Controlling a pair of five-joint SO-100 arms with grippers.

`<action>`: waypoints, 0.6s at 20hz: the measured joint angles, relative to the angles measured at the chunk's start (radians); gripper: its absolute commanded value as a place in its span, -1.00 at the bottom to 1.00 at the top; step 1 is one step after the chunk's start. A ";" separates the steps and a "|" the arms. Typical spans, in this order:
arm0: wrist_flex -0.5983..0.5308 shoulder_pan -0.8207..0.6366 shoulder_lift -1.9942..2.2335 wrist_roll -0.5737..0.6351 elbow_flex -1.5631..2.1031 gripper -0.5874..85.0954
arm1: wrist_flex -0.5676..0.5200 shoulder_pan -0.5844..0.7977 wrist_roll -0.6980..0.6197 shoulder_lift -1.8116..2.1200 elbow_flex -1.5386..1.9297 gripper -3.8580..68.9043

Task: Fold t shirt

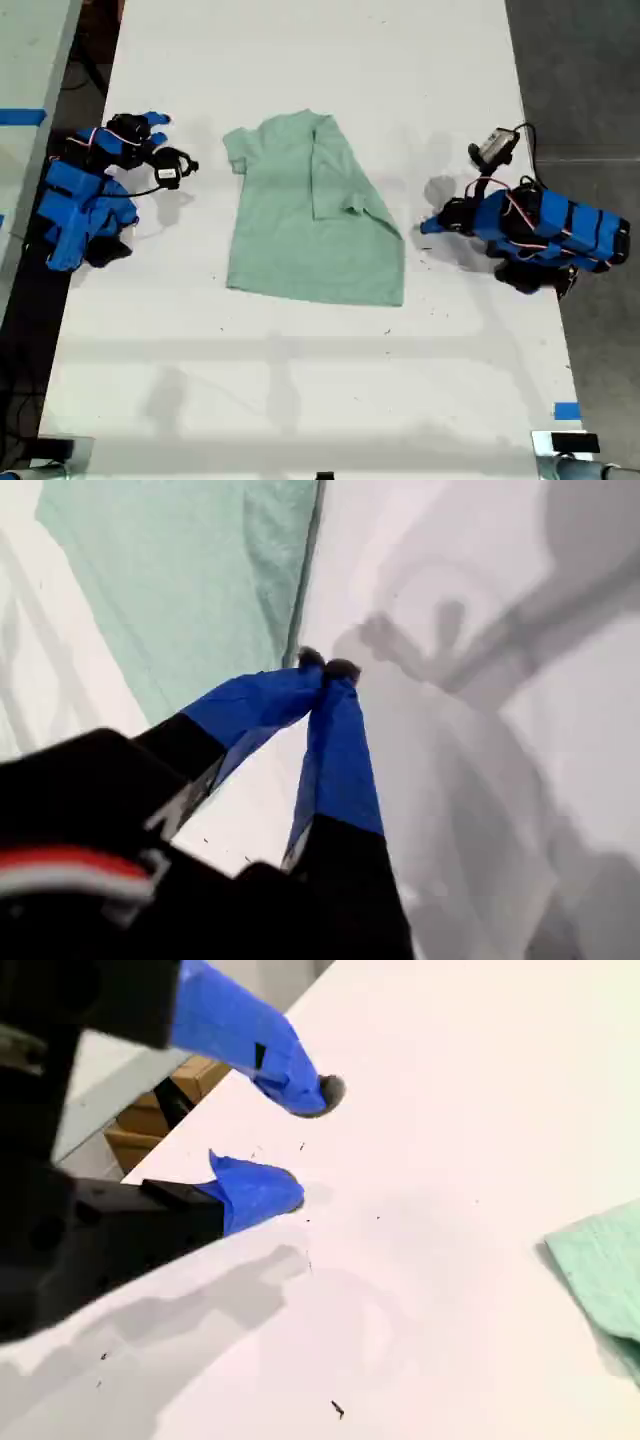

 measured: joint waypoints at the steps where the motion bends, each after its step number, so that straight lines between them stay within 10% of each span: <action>1: 0.000 0.000 0.000 0.006 0.002 -0.99 | 0.000 0.002 0.000 0.000 0.000 -0.87; 7: -0.127 0.897 0.000 0.066 0.055 -0.99 | 0.000 0.054 -0.009 0.000 0.002 -0.87; 12: -0.127 0.979 0.000 0.066 0.055 -0.99 | 0.000 0.052 -0.009 0.000 0.002 -0.87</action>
